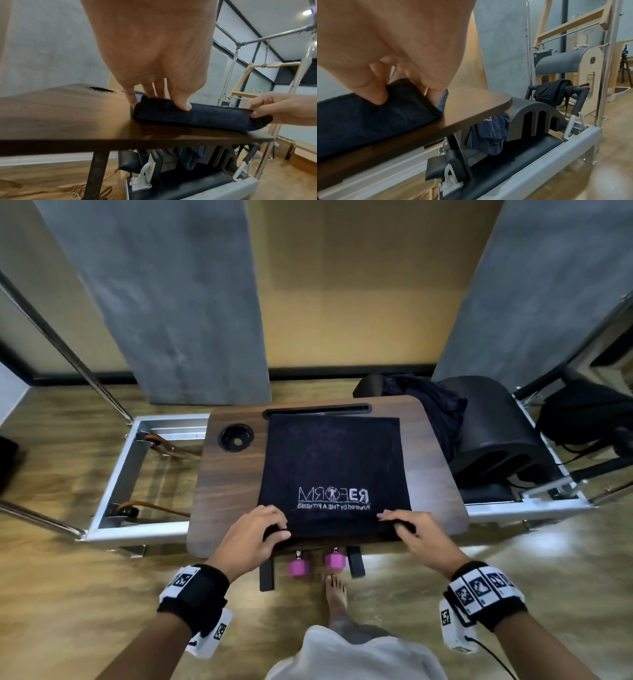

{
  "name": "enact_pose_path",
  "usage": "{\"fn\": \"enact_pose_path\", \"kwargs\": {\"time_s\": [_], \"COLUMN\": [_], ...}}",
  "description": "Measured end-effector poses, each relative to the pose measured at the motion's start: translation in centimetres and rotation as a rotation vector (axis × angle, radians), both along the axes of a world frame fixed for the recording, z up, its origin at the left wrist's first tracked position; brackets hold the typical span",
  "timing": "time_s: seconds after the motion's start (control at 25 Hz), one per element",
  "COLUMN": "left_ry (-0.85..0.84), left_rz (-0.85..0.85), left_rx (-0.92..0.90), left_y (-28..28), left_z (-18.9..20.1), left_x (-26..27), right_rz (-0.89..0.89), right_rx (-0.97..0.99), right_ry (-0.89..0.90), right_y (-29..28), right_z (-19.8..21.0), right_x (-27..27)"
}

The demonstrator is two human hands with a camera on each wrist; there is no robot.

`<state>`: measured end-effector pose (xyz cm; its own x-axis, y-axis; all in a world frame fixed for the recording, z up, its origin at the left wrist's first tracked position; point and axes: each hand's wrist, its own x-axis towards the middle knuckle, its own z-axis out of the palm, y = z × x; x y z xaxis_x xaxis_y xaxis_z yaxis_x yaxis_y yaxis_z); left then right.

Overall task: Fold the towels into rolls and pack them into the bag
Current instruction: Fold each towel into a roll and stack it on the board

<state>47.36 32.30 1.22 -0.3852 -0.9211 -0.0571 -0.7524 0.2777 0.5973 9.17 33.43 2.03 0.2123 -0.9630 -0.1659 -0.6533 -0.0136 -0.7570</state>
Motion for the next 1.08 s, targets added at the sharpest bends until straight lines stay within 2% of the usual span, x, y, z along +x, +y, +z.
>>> {"fn": "enact_pose_path", "kwargs": {"time_s": [0.08, 0.24, 0.44, 0.56, 0.64, 0.72, 0.8, 0.84, 0.88, 0.96, 1.08], "left_ry": [0.07, 0.173, 0.171, 0.118, 0.068, -0.027, -0.166, -0.203, -0.202, -0.121, 0.016], "left_rz": [0.071, 0.196, 0.279, 0.313, 0.324, 0.323, 0.31, 0.317, 0.309, 0.214, 0.022], "left_rx": [0.037, -0.005, -0.047, -0.029, 0.032, 0.101, 0.053, -0.033, -0.127, -0.204, 0.053], "left_y": [-1.1, -4.8, -12.2, -17.0, -20.1, -22.1, -22.5, -22.2, -21.5, -19.3, -15.8], "left_z": [0.7, 2.4, 4.0, 4.2, 4.0, 3.7, 3.3, 3.1, 3.1, 2.5, 1.4], "left_x": [0.2, -0.3, -1.7, -2.6, -3.2, -3.9, -4.7, -5.2, -6.0, -7.8, -9.5], "right_rz": [-0.069, -0.246, -0.395, -0.476, -0.479, -0.46, -0.458, -0.442, -0.399, -0.266, -0.126], "right_rx": [0.013, 0.03, -0.031, 0.015, 0.056, 0.069, -0.049, -0.157, -0.239, -0.229, -0.132], "right_ry": [-0.061, -0.29, -0.388, -0.444, -0.398, -0.222, 0.025, 0.078, 0.071, 0.015, 0.114], "right_y": [-1.3, -5.0, -10.8, -15.0, -18.0, -20.4, -21.3, -21.4, -21.4, -21.2, -20.6], "right_z": [1.2, 3.1, 4.7, 4.8, 4.5, 3.9, 3.1, 2.6, 2.1, 1.1, 0.0], "right_x": [-0.5, -0.8, -0.9, -0.9, -1.0, -1.4, -1.8, -1.9, -1.8, -1.4, -0.9]}}
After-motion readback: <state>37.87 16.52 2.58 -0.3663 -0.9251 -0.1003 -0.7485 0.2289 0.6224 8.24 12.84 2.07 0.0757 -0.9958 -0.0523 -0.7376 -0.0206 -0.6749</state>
